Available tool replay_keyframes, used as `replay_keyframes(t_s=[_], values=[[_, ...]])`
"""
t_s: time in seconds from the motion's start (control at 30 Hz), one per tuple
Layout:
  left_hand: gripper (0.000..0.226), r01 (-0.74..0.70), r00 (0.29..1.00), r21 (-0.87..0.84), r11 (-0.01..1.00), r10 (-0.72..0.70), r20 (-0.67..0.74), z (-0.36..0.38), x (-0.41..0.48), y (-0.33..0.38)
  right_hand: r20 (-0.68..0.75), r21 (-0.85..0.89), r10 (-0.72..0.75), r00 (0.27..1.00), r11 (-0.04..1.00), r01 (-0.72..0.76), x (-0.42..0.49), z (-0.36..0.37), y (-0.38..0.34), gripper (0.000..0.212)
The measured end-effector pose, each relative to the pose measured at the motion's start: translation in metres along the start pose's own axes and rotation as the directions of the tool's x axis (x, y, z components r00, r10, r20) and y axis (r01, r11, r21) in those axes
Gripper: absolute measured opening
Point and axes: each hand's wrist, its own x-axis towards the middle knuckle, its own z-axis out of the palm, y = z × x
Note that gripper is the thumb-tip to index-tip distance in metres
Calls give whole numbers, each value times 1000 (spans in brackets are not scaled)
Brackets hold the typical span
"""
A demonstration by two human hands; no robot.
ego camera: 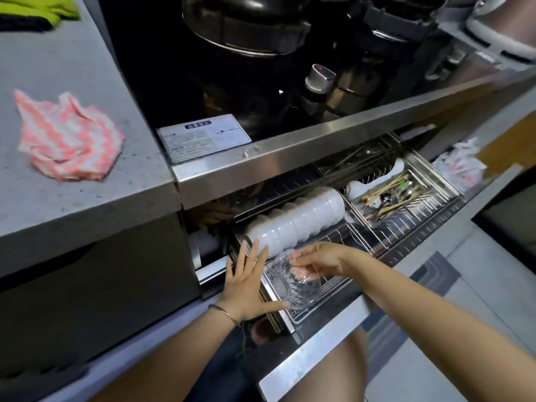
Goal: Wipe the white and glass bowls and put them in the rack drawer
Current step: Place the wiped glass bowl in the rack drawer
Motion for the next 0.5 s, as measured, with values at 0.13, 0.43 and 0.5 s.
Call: replay_keyframes(t_s=[0.13, 0.43, 0.5], values=[[128, 7, 1000, -7, 1000, -7, 1, 0, 0, 0, 40, -49, 25, 999, 999, -23, 14, 4, -2, 8], [123, 7, 1000, -12, 1000, -7, -24, 1, 0, 0, 53, -108, 13, 999, 994, -7, 27, 7, 6, 6], [122, 8, 1000, -20, 1000, -8, -21, 1, -1, 0, 42, -136, 1, 999, 991, 5, 27, 9, 6, 10]])
